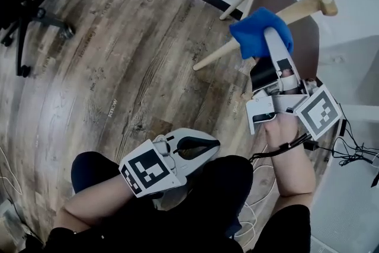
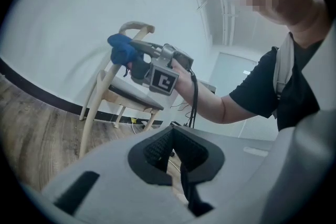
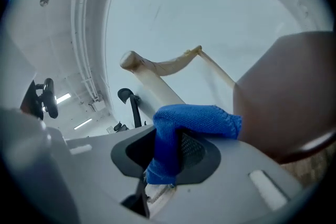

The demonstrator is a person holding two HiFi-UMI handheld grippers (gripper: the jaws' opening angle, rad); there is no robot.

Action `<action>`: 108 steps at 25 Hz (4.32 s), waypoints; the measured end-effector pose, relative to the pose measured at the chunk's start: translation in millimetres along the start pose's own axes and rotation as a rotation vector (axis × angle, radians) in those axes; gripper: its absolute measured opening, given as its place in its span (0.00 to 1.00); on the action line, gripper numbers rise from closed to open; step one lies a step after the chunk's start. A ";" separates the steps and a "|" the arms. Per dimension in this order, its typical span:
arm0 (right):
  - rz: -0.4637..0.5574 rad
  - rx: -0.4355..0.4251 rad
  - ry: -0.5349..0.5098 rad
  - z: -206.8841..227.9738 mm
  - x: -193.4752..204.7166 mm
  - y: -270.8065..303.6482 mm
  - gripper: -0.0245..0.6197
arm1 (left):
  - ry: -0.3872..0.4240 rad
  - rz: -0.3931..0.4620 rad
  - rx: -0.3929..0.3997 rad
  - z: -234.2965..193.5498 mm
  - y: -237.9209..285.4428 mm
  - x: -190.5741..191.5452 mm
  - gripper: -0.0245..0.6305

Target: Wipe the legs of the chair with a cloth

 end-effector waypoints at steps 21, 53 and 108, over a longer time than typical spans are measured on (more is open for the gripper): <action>0.102 -0.128 -0.168 -40.7 -63.7 -22.8 0.19 | -0.017 -0.041 -0.041 -22.0 22.2 7.7 0.05; 0.434 0.252 -0.509 121.7 -79.9 -318.4 0.19 | 0.292 -0.098 -0.238 -100.4 351.9 60.1 0.38; -0.276 0.073 -0.801 176.5 59.5 -201.1 0.19 | 0.341 -0.157 -0.681 -217.9 -62.9 30.4 0.24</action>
Point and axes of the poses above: the fingertips, and each gripper's own axes: y forward along the fingers, z to its right, x out of its underside, the point moved 9 cm from there along -y, backward along the fingers, and after that the axes turned 3 degrees about y, right-handed, at the moved point
